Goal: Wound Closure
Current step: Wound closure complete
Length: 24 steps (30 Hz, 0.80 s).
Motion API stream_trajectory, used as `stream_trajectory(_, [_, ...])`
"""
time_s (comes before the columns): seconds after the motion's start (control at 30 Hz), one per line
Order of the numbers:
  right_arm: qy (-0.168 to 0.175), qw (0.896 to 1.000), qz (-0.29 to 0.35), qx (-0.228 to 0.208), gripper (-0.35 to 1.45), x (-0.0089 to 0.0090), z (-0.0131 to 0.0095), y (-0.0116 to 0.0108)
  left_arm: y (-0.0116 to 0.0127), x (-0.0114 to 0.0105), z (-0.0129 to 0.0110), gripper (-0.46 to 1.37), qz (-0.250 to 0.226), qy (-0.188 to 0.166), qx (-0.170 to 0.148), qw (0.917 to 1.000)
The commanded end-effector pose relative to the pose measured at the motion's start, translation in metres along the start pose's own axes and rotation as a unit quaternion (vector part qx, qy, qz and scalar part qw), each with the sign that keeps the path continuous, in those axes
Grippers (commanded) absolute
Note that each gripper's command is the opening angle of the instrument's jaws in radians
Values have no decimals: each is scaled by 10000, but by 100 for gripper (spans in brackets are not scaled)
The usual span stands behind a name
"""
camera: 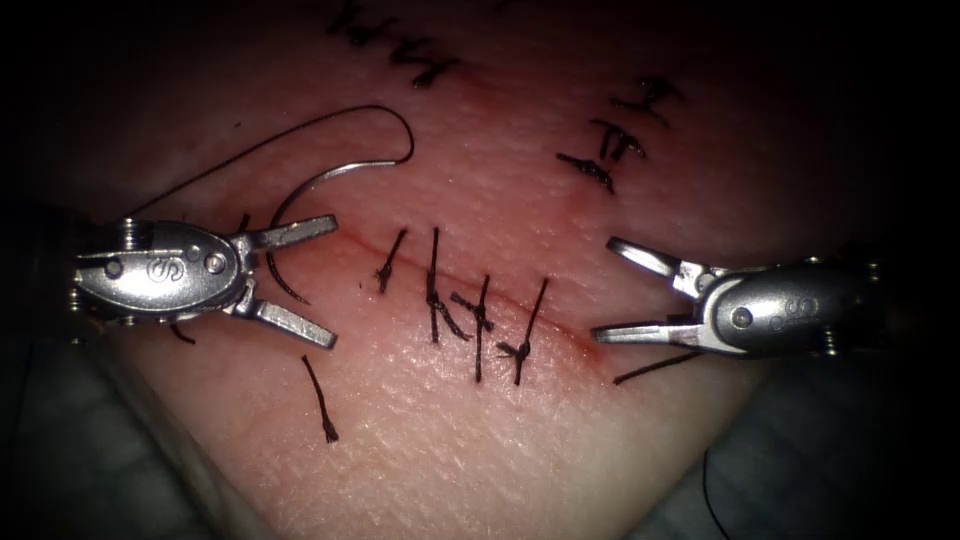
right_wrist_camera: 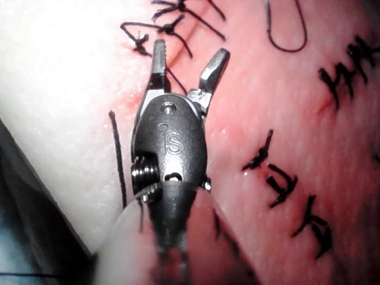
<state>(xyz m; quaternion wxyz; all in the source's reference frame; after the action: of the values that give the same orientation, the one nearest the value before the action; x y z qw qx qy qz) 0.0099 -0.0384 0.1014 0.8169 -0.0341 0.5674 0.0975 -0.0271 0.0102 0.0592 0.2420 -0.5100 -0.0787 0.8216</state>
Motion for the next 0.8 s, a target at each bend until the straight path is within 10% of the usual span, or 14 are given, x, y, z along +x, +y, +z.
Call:
stream_trajectory(0.03, [-13, 10000, 2, 47, 116, 0, 0, -1, 0, -1, 1, 53, -1, 16, -3, 10000])
stream_trajectory(0.8, [-18, 10000, -62, 68, 117, -4, 2, -8, -2, -2, 1, 51, 141, -159, -43, 9998])
